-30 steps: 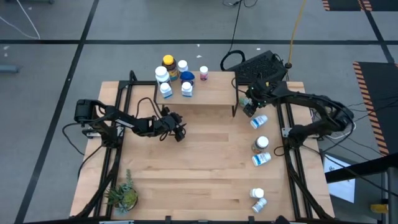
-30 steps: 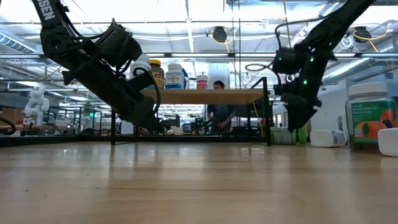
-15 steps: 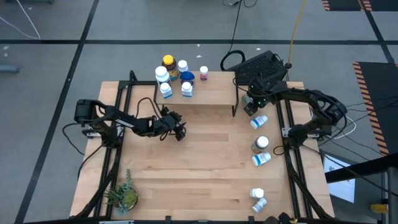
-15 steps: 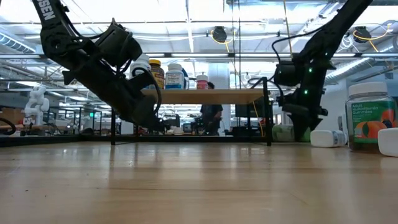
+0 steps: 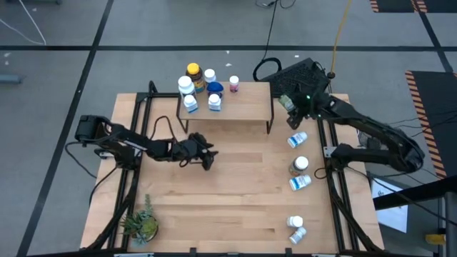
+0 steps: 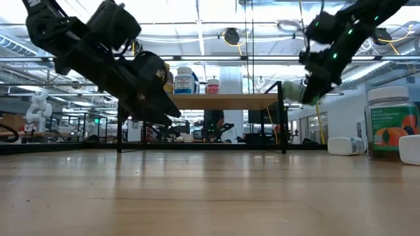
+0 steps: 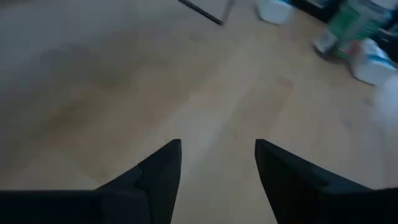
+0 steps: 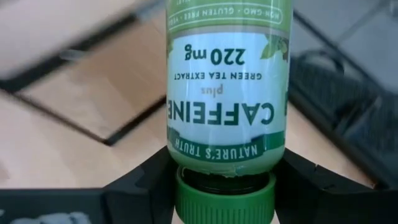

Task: Pick and place medicine bottles onto shelf by color
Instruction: Put the green medicine bottle on the shelf

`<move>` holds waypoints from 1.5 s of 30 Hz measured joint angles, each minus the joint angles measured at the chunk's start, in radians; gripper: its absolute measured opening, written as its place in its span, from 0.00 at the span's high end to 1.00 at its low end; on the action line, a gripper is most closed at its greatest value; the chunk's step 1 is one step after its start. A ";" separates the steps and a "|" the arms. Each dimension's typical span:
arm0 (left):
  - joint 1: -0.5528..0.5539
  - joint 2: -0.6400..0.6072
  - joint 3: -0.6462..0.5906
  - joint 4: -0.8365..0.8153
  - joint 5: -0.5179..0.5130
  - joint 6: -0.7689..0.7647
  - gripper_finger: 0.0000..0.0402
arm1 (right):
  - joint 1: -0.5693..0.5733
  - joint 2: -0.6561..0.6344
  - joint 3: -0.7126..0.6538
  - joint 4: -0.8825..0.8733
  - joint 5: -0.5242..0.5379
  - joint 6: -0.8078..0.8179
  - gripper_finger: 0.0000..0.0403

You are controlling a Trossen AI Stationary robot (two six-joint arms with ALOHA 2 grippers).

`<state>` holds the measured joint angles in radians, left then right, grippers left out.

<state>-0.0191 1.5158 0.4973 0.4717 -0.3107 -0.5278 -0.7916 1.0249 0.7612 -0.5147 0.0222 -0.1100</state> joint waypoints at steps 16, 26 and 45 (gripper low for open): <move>-0.168 0.009 0.000 0.343 -0.066 0.112 0.48 | 0.455 -0.254 -0.191 0.396 -0.210 0.018 0.52; -0.173 0.193 0.131 0.543 -0.076 0.298 0.48 | 0.758 -0.107 -0.187 0.662 -0.199 -0.034 0.52; -0.291 0.053 0.373 -0.207 -0.466 0.350 0.25 | 0.883 0.273 0.066 0.532 0.186 -0.187 0.51</move>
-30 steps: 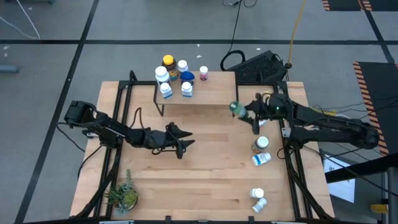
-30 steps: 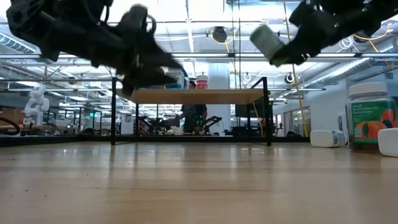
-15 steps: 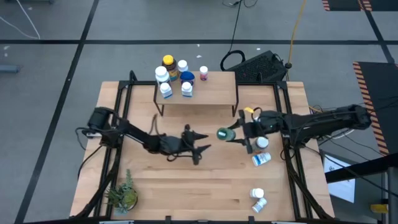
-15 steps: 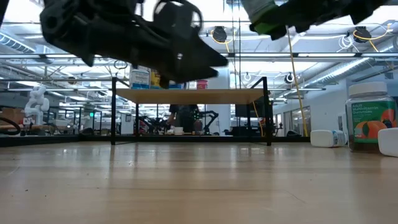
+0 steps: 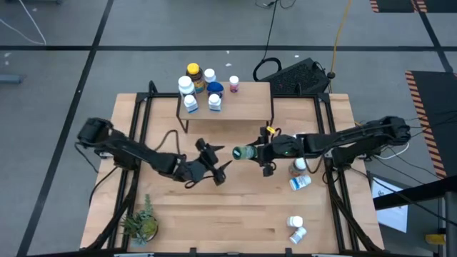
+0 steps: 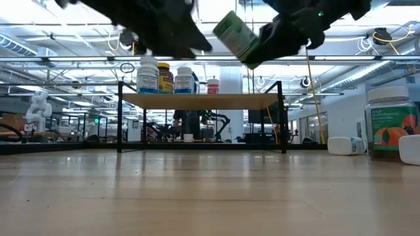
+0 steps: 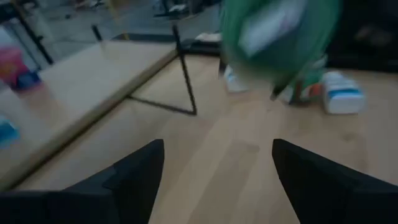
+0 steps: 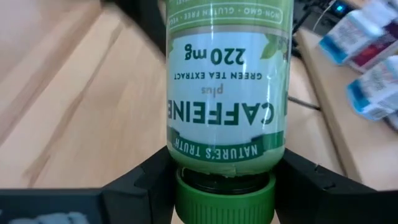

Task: Pick and place medicine bottles onto shelf by color
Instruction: Put the green medicine bottle on the shelf

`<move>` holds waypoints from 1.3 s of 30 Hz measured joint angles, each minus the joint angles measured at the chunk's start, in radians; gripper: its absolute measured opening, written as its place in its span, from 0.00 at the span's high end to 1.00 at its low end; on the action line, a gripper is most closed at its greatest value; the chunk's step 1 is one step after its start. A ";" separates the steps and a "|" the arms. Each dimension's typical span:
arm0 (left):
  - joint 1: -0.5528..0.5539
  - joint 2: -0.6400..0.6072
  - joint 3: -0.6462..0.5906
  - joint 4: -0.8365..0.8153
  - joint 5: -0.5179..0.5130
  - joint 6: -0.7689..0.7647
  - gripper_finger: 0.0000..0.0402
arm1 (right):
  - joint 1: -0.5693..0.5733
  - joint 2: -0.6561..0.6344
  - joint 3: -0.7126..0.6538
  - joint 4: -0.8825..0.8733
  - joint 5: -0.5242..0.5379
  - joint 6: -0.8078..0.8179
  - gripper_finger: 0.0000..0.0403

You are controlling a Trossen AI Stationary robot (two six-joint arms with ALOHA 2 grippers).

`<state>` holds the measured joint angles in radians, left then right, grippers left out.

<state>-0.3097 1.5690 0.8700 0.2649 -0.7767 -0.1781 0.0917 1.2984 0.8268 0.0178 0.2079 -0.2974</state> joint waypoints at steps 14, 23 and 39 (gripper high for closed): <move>-0.006 -0.085 -0.001 0.020 0.069 0.077 0.27 | 0.008 0.193 0.077 0.110 0.004 -0.055 0.51; 0.043 -0.083 0.001 0.007 0.260 0.078 0.21 | 0.010 0.206 0.079 0.154 0.110 -0.061 0.51; 0.132 -0.081 -0.001 0.091 0.306 -0.073 0.21 | 0.007 0.204 0.080 0.199 0.163 -0.087 0.51</move>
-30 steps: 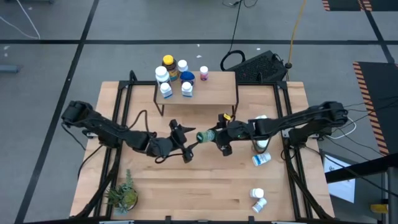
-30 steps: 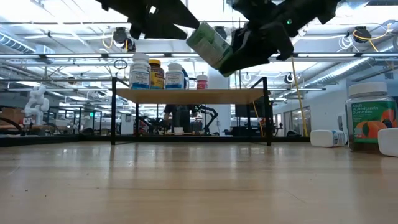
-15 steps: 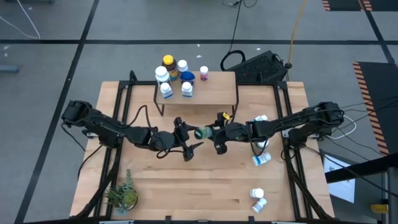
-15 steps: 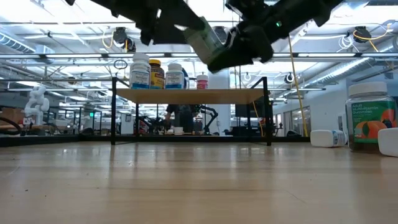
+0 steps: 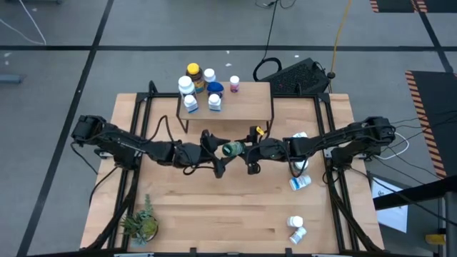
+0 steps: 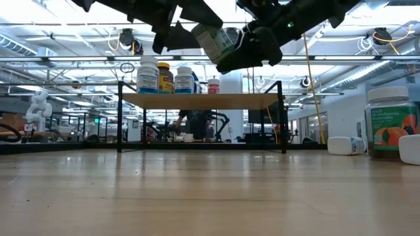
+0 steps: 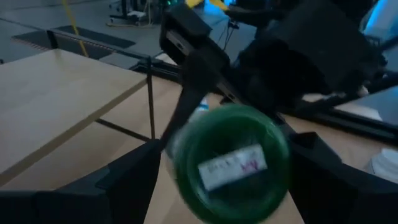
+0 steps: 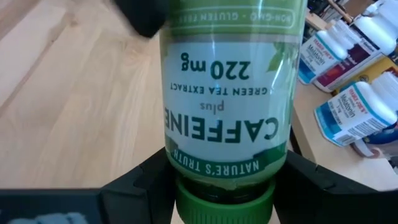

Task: Pick and place medicine bottles onto shelf by color
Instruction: Put the green medicine bottle on the shelf

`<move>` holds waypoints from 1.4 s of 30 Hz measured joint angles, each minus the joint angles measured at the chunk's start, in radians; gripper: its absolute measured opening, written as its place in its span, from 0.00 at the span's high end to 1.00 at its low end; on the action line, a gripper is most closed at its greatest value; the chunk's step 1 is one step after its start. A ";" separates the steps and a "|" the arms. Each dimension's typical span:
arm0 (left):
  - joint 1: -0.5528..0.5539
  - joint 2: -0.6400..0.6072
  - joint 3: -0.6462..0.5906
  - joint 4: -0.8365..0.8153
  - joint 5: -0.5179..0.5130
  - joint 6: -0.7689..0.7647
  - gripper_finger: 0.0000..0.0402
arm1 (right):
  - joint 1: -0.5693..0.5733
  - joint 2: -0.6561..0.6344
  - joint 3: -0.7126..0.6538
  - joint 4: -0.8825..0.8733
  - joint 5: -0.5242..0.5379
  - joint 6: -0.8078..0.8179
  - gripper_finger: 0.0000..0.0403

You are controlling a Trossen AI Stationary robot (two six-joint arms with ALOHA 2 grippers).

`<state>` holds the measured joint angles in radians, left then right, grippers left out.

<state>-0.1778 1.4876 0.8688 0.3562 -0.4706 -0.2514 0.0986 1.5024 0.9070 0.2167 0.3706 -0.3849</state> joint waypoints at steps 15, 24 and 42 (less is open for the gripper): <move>0.056 0.011 0.000 -0.021 0.085 -0.090 0.47 | -0.006 0.001 -0.004 -0.027 0.006 -0.040 0.50; 0.051 0.011 0.001 -0.008 0.086 -0.044 0.47 | -0.006 -0.042 -0.008 -0.037 -0.036 -0.049 0.39; -0.080 0.003 0.000 0.305 -0.134 0.470 0.46 | -0.067 -0.386 -0.314 0.387 -0.340 0.364 0.32</move>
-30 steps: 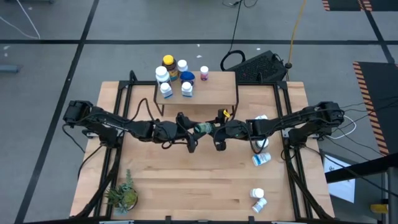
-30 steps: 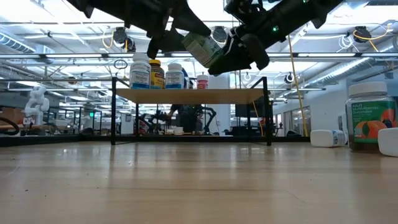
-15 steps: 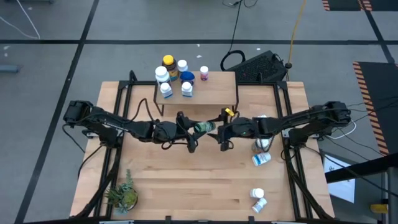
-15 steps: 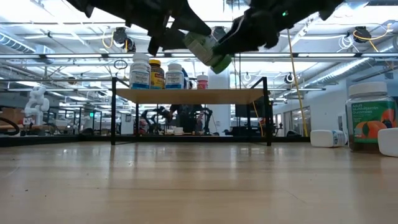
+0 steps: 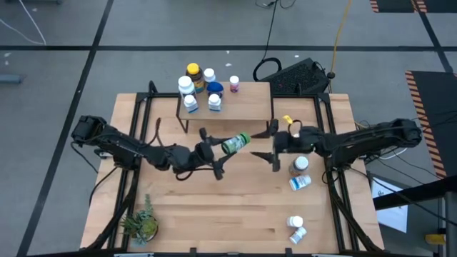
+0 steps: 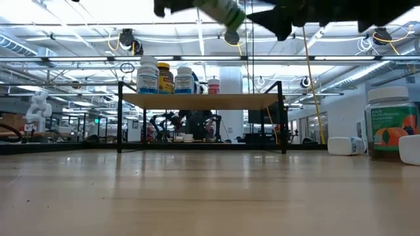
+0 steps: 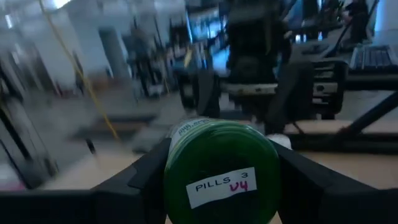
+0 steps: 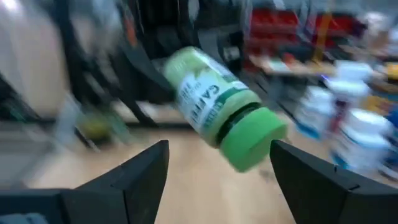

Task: Pick and place medicine bottles onto shelf by color
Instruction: Put the green medicine bottle on the shelf

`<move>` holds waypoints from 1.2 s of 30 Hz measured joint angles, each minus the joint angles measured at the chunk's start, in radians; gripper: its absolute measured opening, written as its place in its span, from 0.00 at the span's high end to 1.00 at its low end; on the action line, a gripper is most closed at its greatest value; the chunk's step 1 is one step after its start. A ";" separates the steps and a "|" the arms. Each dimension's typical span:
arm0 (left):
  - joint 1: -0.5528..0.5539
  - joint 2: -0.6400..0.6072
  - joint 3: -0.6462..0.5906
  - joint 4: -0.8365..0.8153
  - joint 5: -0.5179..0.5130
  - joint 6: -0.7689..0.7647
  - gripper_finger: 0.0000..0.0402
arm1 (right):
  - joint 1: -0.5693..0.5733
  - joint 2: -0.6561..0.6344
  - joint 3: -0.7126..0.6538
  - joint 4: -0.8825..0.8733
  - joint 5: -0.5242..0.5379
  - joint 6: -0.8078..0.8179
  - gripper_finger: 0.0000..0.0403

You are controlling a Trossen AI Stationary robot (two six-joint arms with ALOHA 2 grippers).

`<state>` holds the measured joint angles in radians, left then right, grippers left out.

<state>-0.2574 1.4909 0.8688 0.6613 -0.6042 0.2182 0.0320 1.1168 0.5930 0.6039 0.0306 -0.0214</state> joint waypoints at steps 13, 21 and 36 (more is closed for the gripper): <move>-0.033 0.033 0.000 0.236 0.257 0.128 0.46 | -0.059 0.212 -0.108 0.757 -0.323 0.428 0.31; -0.032 0.083 0.000 0.281 0.248 0.151 0.45 | -0.047 0.292 -0.048 0.757 -0.408 0.431 0.26; -0.013 0.075 0.000 0.215 0.236 0.083 0.39 | -0.053 0.288 -0.031 0.671 -0.380 0.346 0.52</move>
<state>-0.2700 1.5656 0.8691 0.8761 -0.3684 0.3010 -0.0208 1.4052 0.5617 1.2745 -0.3492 0.3248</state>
